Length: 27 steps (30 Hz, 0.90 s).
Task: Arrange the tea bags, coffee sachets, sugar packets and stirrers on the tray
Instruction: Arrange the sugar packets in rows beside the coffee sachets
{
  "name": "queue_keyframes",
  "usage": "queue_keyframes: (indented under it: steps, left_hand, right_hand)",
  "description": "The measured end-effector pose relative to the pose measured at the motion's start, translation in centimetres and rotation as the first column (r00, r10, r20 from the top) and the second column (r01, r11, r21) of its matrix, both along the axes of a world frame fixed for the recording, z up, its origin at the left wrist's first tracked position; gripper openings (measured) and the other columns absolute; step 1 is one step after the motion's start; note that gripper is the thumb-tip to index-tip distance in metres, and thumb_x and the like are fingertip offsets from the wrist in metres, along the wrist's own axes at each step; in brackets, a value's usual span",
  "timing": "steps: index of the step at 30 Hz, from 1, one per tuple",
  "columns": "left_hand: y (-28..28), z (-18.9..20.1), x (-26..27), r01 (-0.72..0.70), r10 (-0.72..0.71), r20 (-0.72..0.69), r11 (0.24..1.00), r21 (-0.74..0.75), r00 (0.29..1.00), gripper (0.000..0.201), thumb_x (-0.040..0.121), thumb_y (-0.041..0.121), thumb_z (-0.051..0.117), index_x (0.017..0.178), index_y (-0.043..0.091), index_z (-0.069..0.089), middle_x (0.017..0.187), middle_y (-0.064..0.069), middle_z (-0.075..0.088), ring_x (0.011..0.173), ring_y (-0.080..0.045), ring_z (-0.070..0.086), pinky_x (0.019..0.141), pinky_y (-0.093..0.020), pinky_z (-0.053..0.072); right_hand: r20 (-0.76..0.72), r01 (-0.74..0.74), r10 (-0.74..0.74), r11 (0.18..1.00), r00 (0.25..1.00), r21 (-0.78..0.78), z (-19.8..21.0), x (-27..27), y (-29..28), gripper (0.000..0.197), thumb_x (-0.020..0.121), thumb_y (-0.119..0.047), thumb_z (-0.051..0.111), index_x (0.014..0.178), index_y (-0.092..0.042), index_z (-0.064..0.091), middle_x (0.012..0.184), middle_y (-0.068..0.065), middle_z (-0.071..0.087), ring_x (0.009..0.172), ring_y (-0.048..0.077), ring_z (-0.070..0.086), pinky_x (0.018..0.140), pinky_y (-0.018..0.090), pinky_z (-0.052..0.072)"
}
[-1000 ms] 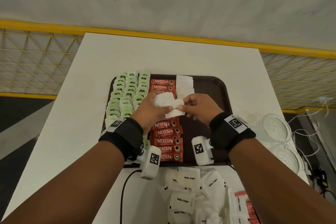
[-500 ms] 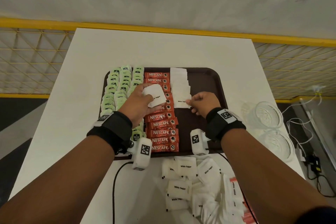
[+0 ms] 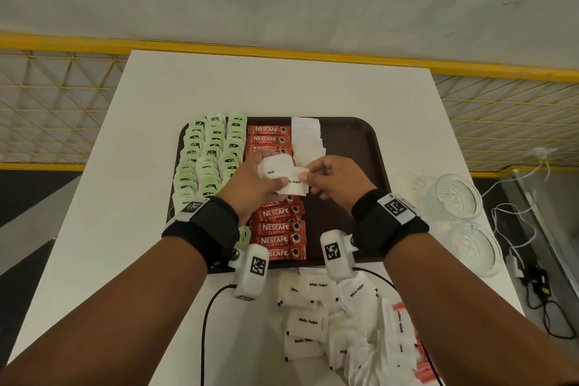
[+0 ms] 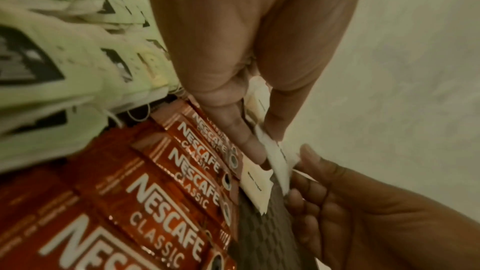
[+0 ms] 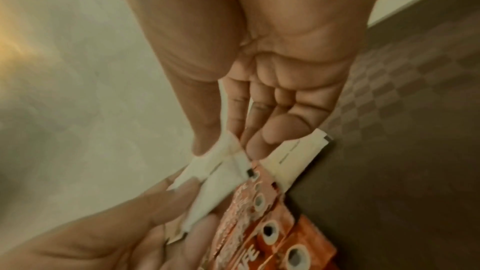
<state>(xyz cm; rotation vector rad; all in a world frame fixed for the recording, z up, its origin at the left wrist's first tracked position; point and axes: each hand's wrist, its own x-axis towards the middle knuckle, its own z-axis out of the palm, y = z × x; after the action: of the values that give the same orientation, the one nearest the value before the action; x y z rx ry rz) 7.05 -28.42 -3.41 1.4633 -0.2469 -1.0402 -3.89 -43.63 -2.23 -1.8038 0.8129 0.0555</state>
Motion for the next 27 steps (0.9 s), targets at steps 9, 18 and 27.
queue_keyframes:
  steps: [9, 18, 27]
  left_hand:
    - [0.4, 0.2, 0.4, -0.056, 0.056, -0.111, 0.998, 0.005, 0.992, 0.035, 0.102, 0.005, 0.038, 0.133, 0.018, 0.046, 0.127, -0.017, 0.056, 0.097, -0.032, 0.072, 0.084, -0.036, 0.060]
    - [0.7, 0.2, 0.1, 0.004, -0.003, -0.032, 1.000, 0.021, 0.999, 0.029, 0.097, 0.002, 0.054, 0.117, 0.023, 0.051, 0.134, -0.016, 0.050, 0.100, -0.034, 0.070, 0.080, -0.035, 0.061]
    - [-0.1, 0.0, -1.0, -0.020, 0.018, 0.062, 0.999, 0.025, 0.998, 0.047, 0.086, 0.000, 0.070, 0.127, 0.013, 0.049, 0.132, -0.011, 0.051, 0.112, -0.029, 0.063, 0.079, -0.037, 0.061]
  right_hand:
    - [-0.039, 0.102, -0.108, 0.986, 0.993, -0.133, -2.5, -1.4, -2.0, 0.013, 0.087, -0.020, 0.072, 0.096, -0.014, 0.065, 0.089, 0.003, 0.069, 0.070, 0.009, 0.061, 0.058, 0.015, 0.047]
    - [-0.146, 0.060, -0.122, 0.927, 0.982, -0.370, -3.4, -0.1, -2.8, 0.025, 0.079, -0.029, 0.078, 0.093, -0.013, 0.064, 0.081, -0.003, 0.061, 0.079, 0.013, 0.059, 0.072, 0.027, 0.048]
    - [-0.009, -0.015, 0.016, 1.000, 1.000, 0.005, 0.0, -0.5, -0.7, 0.022, 0.086, -0.035, 0.071, 0.095, -0.015, 0.065, 0.090, 0.005, 0.071, 0.070, 0.009, 0.062, 0.058, 0.020, 0.048]
